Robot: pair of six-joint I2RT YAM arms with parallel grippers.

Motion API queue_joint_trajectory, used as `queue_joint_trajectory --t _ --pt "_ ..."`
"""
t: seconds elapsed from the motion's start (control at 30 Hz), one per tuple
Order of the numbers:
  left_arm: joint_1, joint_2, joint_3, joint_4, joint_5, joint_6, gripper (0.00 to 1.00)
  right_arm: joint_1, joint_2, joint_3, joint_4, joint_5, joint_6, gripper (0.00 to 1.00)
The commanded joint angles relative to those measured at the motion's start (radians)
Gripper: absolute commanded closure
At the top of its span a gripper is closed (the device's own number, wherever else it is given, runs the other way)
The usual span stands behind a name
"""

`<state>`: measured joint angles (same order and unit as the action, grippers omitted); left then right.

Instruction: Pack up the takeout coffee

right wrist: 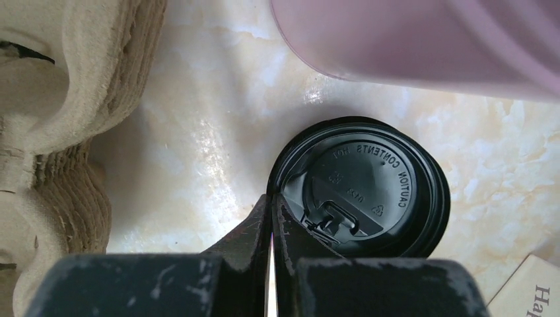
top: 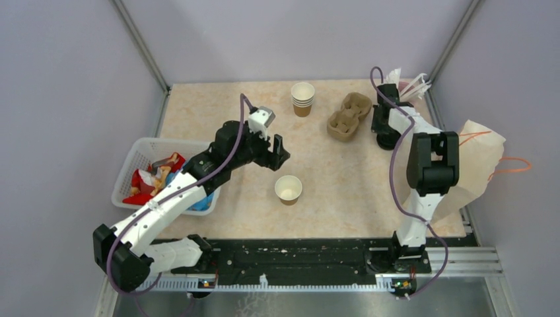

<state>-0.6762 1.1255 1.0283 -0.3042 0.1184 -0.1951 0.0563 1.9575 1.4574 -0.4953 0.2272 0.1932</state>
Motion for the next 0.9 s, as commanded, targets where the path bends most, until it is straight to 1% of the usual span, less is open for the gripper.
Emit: queue_joint_trajectory --t 0.0,0.17,0.3,0.37,0.4,0.5,0.57,0.63,0.7,0.77,0.8,0.87 --pt "-0.003 0.014 0.069 0.017 0.008 0.01 0.17 -0.006 -0.082 0.039 -0.01 0.017 -0.002 1.0" --pt "-0.003 0.031 0.116 -0.008 0.01 -0.025 0.15 -0.006 -0.195 -0.017 -0.023 -0.016 0.026 1.0" --pt "-0.002 0.041 0.186 -0.053 0.012 -0.104 0.12 -0.006 -0.298 -0.039 -0.06 -0.113 0.06 1.0" --pt "-0.001 0.038 0.21 -0.061 0.027 -0.165 0.1 -0.006 -0.36 -0.044 -0.083 -0.219 0.089 1.0" --pt "0.001 0.036 0.22 -0.061 0.039 -0.215 0.09 -0.006 -0.393 -0.053 -0.085 -0.298 0.108 1.0" --pt "0.015 0.033 0.255 -0.056 0.103 -0.352 0.06 -0.003 -0.482 -0.082 -0.068 -0.615 0.192 1.0" --pt "0.025 0.026 0.259 -0.028 0.156 -0.457 0.03 0.021 -0.548 -0.125 -0.011 -0.785 0.314 1.0" --pt "0.037 0.015 0.244 0.023 0.213 -0.568 0.02 0.072 -0.613 -0.175 0.101 -0.897 0.458 1.0" --pt "0.053 0.002 0.22 0.067 0.247 -0.682 0.02 0.148 -0.673 -0.226 0.225 -0.94 0.618 1.0" --pt "0.082 -0.015 0.189 0.112 0.282 -0.783 0.02 0.233 -0.72 -0.297 0.412 -0.961 0.805 1.0" --pt "0.093 -0.026 0.17 0.13 0.292 -0.829 0.02 0.272 -0.735 -0.324 0.509 -0.959 0.894 1.0" --pt "0.121 -0.057 0.125 0.165 0.301 -0.906 0.02 0.348 -0.746 -0.356 0.644 -0.936 1.027 1.0"
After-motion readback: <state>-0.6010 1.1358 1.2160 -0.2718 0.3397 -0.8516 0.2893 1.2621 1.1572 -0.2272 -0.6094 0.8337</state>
